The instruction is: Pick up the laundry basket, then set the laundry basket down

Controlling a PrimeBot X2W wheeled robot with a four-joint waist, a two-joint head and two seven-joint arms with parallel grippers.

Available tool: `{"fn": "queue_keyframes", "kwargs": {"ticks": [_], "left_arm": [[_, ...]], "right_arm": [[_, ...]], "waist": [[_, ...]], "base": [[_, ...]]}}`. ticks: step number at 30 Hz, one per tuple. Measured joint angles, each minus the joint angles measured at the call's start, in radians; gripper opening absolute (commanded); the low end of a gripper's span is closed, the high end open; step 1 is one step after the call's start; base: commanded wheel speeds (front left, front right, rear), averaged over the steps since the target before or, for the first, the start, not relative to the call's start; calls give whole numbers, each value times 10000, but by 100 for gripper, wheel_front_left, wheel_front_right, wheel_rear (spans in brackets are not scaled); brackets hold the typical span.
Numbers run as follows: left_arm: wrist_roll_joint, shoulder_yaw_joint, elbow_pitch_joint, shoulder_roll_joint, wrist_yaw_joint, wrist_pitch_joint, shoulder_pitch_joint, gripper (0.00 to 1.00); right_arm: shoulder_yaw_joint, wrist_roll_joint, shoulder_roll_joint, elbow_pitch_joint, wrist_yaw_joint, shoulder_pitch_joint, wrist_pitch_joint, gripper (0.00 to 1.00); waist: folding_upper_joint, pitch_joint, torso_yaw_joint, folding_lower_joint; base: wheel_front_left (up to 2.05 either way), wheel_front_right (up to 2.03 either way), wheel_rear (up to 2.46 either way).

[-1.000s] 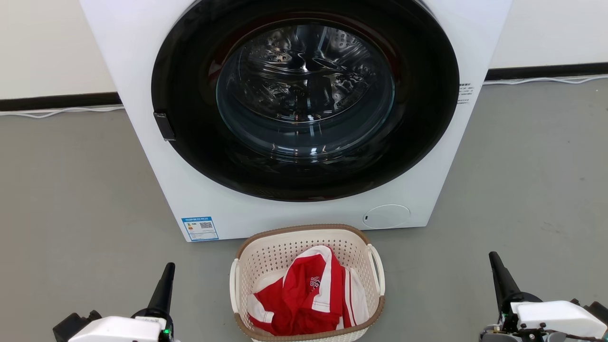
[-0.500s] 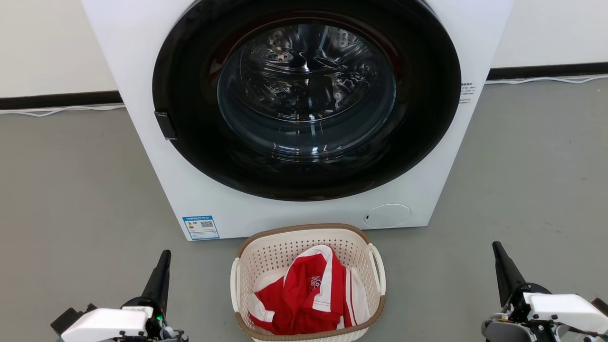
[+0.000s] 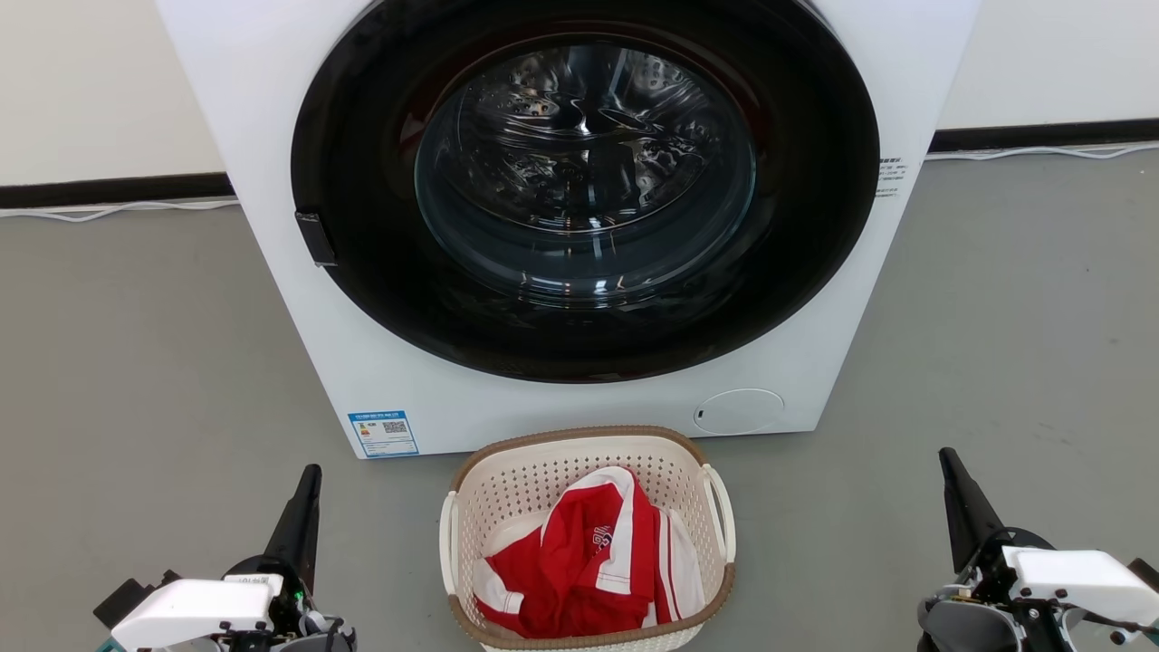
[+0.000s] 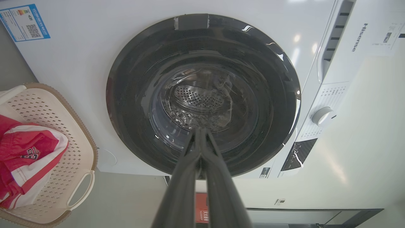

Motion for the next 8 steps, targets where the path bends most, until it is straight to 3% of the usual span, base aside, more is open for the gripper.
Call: {"fn": "queue_keyframes", "kwargs": {"ticks": [8], "left_arm": [[0, 31, 0, -15, 0, 4, 0, 0]], "right_arm": [[-4, 0, 0, 0, 0, 0, 2, 0]], "waist": [[0, 0, 0, 0]], "base": [[0, 0, 0]]}}
